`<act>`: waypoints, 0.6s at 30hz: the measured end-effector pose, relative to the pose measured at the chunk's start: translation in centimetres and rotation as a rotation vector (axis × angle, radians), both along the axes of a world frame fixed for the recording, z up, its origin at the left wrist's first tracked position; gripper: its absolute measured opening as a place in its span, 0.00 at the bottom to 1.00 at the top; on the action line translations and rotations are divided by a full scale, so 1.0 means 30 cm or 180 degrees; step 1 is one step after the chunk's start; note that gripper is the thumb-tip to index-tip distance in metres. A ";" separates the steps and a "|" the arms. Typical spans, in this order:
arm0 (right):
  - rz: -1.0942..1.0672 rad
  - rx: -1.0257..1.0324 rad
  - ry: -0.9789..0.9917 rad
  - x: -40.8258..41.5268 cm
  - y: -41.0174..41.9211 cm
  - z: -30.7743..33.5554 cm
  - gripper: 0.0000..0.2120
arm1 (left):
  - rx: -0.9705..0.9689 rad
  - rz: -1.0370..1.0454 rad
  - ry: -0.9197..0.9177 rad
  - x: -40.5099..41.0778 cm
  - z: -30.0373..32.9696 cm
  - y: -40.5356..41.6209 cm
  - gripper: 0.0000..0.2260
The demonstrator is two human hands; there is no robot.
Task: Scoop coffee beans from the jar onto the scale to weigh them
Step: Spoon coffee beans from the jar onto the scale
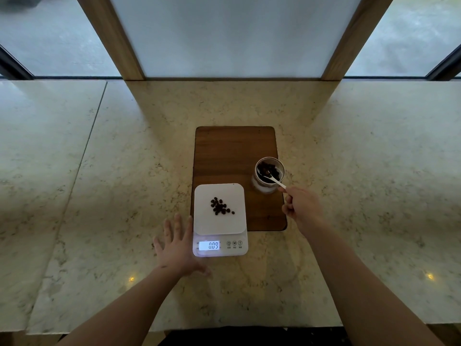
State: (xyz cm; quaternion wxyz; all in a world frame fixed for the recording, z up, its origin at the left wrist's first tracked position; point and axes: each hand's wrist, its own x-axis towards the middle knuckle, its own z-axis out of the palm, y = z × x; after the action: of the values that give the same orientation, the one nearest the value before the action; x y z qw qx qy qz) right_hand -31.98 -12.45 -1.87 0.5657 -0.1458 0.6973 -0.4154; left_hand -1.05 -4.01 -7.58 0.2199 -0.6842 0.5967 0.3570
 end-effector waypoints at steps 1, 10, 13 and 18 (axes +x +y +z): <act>0.0000 0.0004 0.0009 0.000 0.002 0.000 0.13 | 0.0000 0.0001 0.0003 0.001 -0.001 0.000 0.71; -0.0009 0.0027 0.0003 0.004 0.014 0.011 0.14 | 0.0002 -0.0005 0.0003 0.004 -0.006 0.002 0.71; -0.0019 0.0025 0.0009 0.003 0.016 0.016 0.13 | 0.0009 -0.0001 0.0014 0.003 -0.008 0.000 0.70; -0.0051 0.0008 0.0066 -0.003 0.019 0.024 0.13 | -0.0013 0.0010 0.0003 0.004 -0.006 0.002 0.70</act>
State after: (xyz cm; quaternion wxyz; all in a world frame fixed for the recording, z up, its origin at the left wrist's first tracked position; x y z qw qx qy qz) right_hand -32.05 -11.89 -1.16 0.5553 -0.1438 0.7048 -0.4174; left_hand -0.94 -3.95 -7.77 0.2178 -0.6854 0.5964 0.3565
